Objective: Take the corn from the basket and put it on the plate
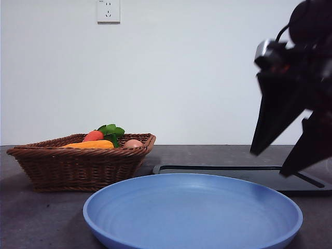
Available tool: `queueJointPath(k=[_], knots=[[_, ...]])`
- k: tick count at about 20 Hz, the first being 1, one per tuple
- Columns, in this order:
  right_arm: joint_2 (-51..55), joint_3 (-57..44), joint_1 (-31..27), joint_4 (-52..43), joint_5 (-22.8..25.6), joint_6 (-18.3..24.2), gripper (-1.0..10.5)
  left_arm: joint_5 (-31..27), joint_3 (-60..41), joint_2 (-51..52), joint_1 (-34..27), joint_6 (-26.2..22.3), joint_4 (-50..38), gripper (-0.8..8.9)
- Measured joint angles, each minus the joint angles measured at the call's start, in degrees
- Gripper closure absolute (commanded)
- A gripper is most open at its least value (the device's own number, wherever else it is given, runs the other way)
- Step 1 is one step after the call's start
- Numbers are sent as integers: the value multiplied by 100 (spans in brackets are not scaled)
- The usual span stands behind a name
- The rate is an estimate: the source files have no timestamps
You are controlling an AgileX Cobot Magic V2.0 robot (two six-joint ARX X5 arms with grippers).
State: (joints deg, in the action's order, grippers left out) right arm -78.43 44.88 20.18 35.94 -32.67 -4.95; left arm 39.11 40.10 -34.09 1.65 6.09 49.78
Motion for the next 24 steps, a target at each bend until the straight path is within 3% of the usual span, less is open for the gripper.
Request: queueJointPath(k=[5, 14, 21, 24], knots=[[-621, 0, 197, -236, 249, 0, 661, 0, 0, 0, 0, 0, 0, 434], [-1036, 9, 448, -411, 431, 0, 940, 0, 0, -4, 0, 0, 0, 435], [-1051, 50, 483, -413, 522, -133, 945, -31, 2, -24, 0, 0, -181, 435], [-728, 50, 483, -116, 490, -133, 945, -396, 101, -251, 37, 0, -203, 435]])
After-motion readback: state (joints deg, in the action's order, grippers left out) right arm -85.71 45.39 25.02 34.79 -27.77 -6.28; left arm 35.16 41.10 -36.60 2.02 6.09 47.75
